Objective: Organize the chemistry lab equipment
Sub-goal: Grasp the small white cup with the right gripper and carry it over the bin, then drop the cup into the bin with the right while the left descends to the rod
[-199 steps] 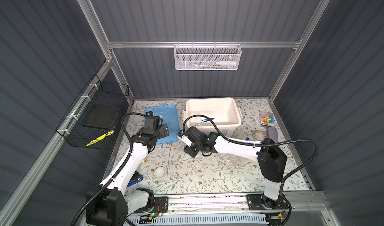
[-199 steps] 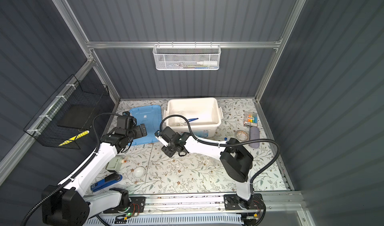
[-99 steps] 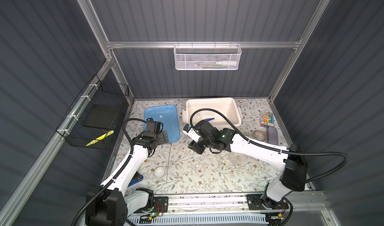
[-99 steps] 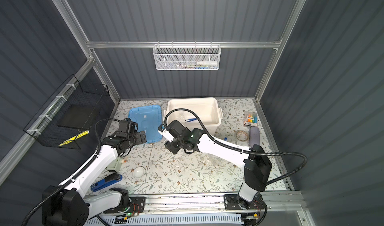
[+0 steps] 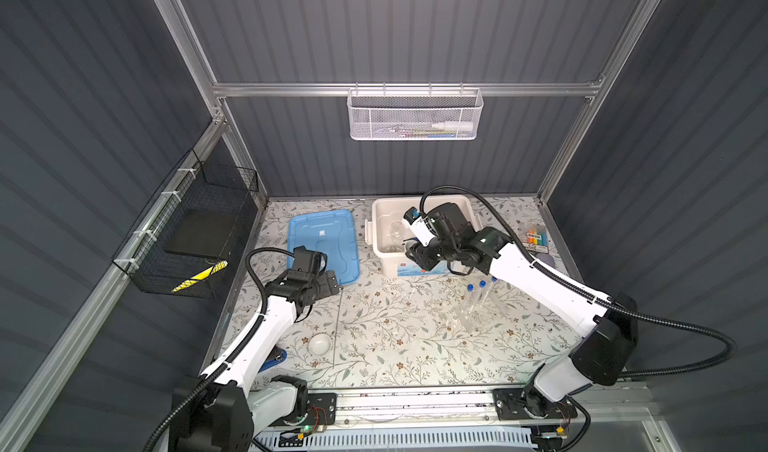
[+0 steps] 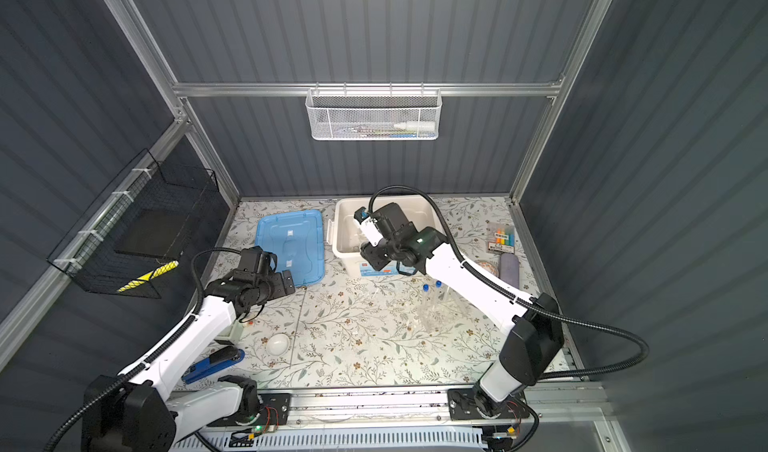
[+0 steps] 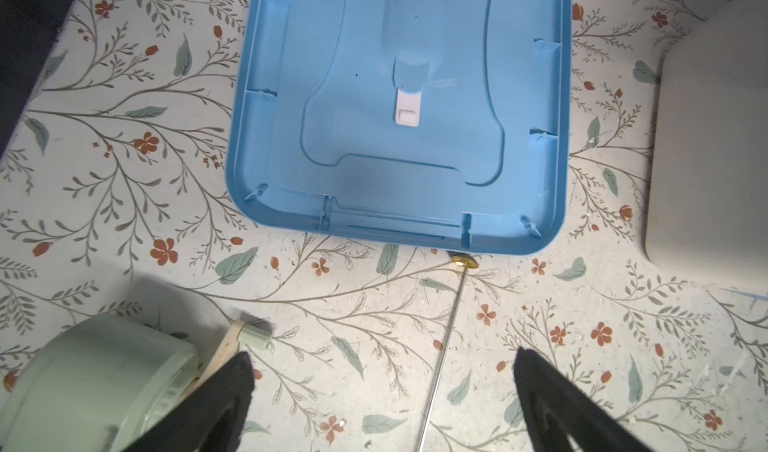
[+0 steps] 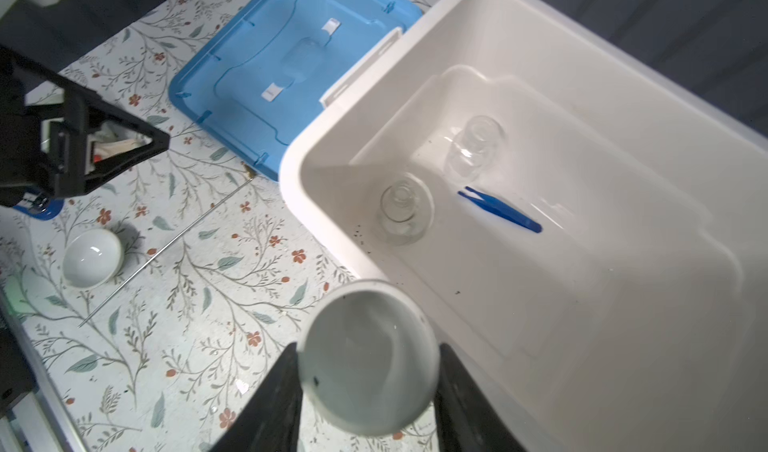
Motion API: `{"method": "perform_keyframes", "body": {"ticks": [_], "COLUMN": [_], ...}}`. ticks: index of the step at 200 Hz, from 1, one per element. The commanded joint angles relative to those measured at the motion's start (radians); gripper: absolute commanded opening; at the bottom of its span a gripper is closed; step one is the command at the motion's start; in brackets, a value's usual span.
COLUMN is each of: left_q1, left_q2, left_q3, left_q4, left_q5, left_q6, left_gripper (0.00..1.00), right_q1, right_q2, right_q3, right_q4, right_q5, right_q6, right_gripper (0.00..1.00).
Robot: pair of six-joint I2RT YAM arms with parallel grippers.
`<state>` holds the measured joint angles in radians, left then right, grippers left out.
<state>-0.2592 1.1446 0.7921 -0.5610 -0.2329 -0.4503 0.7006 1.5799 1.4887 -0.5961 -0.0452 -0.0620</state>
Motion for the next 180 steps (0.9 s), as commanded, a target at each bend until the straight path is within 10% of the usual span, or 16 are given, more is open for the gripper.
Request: {"method": "perform_keyframes", "body": {"ticks": [1, 180], "left_q1": [-0.028, -0.141], "left_q2": [-0.004, 0.071], "left_q3": [-0.013, -0.034], "left_q4": [-0.013, -0.001], "left_q5": [0.021, -0.002], "left_q6": [-0.031, -0.079], "left_gripper": [0.99, 0.99], "right_q1": [-0.054, -0.271], "right_q2": [0.017, 0.448], "right_q3": [0.045, 0.307], "right_q4": [-0.02, -0.181], "right_q5": [-0.024, -0.135], "right_q6": [-0.03, 0.001], "right_gripper": [0.41, 0.42]}}
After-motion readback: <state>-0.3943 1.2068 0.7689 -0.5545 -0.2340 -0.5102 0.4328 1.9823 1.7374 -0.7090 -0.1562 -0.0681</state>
